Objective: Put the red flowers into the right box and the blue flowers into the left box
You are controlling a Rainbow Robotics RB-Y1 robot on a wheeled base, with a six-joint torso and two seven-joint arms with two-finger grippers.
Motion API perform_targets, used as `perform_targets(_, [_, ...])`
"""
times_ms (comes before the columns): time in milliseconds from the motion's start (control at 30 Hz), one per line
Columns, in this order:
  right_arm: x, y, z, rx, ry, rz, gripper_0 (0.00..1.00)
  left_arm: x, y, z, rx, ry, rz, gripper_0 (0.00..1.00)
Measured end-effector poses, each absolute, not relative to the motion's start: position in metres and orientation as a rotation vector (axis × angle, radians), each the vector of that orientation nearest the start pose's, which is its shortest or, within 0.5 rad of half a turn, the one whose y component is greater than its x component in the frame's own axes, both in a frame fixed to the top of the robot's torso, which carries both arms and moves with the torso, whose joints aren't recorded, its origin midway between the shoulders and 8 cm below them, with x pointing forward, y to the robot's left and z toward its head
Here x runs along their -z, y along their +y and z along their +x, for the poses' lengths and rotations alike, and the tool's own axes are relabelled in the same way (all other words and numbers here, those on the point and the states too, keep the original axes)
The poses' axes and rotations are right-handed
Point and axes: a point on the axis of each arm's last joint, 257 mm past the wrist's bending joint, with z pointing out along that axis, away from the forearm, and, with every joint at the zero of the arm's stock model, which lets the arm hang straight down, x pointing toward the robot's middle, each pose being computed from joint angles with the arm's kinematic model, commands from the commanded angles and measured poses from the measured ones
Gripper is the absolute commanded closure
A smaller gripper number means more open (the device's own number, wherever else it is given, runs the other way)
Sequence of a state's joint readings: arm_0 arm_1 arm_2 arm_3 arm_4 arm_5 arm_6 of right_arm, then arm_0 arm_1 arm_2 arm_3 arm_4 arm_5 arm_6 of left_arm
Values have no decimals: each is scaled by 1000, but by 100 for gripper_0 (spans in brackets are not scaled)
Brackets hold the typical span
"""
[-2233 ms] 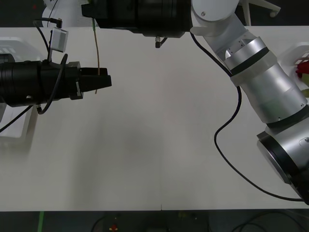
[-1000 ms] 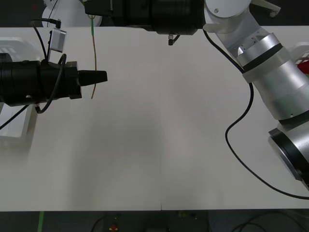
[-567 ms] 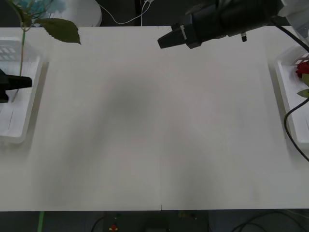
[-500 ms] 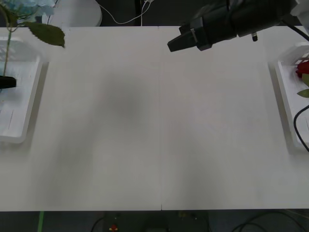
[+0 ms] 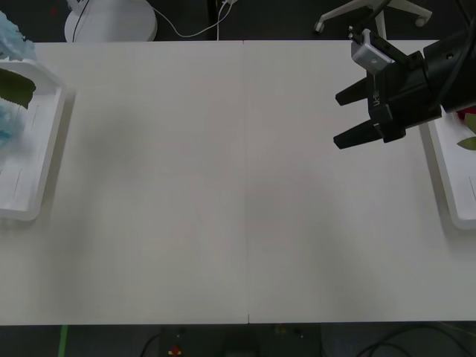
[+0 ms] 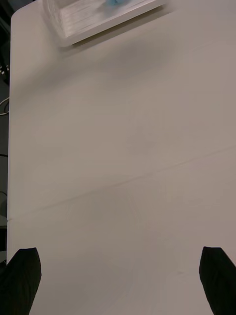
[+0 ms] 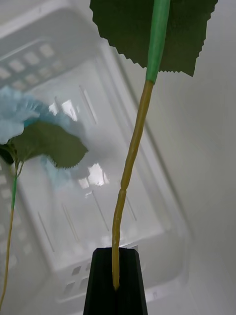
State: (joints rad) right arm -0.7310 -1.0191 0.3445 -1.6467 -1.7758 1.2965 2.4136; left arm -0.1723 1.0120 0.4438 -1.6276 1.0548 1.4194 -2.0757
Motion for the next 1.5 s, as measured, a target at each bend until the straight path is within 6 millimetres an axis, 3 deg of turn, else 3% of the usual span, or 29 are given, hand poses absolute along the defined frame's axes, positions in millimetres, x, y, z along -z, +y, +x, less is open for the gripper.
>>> perform_targets(167, [98,-156,450,-483,1684,-1646,7,160,548,450,-168,2539,54,100])
perform_targets(300, [97,-158,457,-461,1656,-1643,7,175,587,454,-201,2586,-136,100])
perform_targets(467, [79,-146,466,-456,1558,-1603,7,181,624,479,-327,2567,-226,100])
perform_targets(600, [70,-140,467,-488,1539,-1563,7,188,638,501,-480,2519,-145,98])
perform_targets(633, [69,-139,466,-493,1537,-1559,7,192,638,506,-513,2513,-110,67])
perform_targets(667, [68,-139,466,-497,1536,-1558,7,197,638,509,-540,2510,-78,28])
perform_targets(700, [68,-139,466,-499,1536,-1557,7,201,636,511,-562,2510,-48,10])
perform_targets(733, [68,-139,466,-499,1536,-1557,7,206,635,512,-576,2511,-25,0])
perform_targets(1000, [71,-140,465,-505,1542,-1554,7,205,631,518,-584,2497,5,0])
perform_targets(1233, [71,-140,465,-506,1543,-1553,7,159,603,529,-440,2457,38,0])
perform_targets(1367, [72,-140,465,-507,1544,-1553,7,128,583,530,-356,2421,241,0])
perform_targets(1500, [72,-140,465,-507,1544,-1552,7,112,555,529,-292,2350,560,0])
